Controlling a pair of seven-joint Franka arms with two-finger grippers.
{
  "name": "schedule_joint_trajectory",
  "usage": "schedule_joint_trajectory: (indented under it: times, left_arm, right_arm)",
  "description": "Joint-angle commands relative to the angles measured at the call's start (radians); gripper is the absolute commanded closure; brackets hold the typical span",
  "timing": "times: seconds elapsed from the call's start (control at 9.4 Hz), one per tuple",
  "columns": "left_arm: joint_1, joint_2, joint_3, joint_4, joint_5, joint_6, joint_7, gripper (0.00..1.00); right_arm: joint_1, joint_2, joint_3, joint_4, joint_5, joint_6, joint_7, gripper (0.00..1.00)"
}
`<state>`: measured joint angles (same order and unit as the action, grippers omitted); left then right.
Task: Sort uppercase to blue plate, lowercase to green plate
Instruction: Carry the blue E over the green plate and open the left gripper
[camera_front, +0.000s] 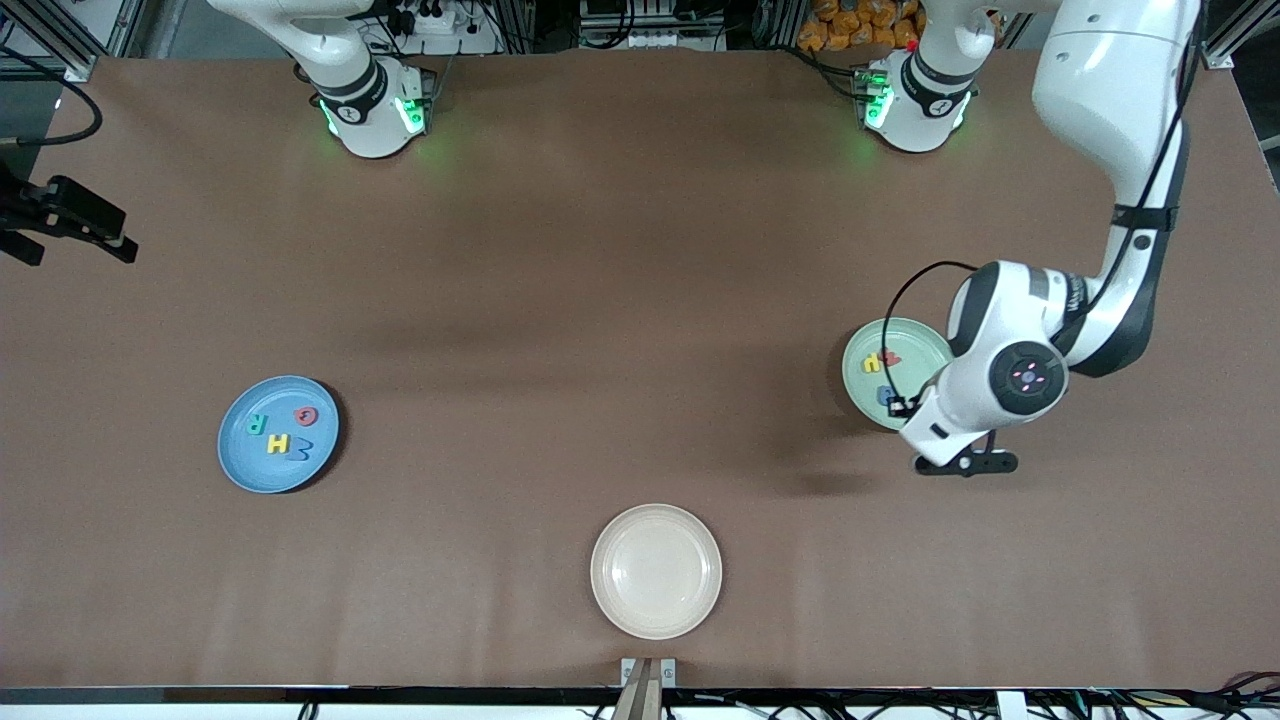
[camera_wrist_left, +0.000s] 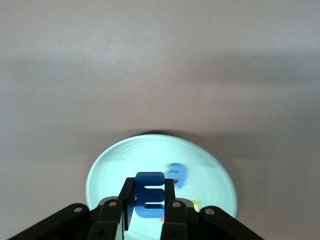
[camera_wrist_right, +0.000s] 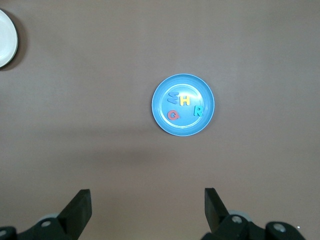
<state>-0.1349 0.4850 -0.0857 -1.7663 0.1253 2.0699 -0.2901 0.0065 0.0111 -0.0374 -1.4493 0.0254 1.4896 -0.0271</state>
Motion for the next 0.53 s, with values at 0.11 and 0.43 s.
schedule_joint_trajectory:
  times: [0.11, 0.43]
  left_arm:
    - [0.032, -0.074, -0.014, -0.175, -0.013, 0.163, 0.014, 1.0]
    - [0.063, -0.074, -0.014, -0.31, -0.03, 0.353, 0.016, 1.0]
  right_arm:
    - [0.053, -0.016, -0.05, 0.006, -0.009, -0.003, 0.019, 0.0]
    - [0.053, -0.014, -0.047, 0.006, -0.004, -0.003, 0.021, 0.0]
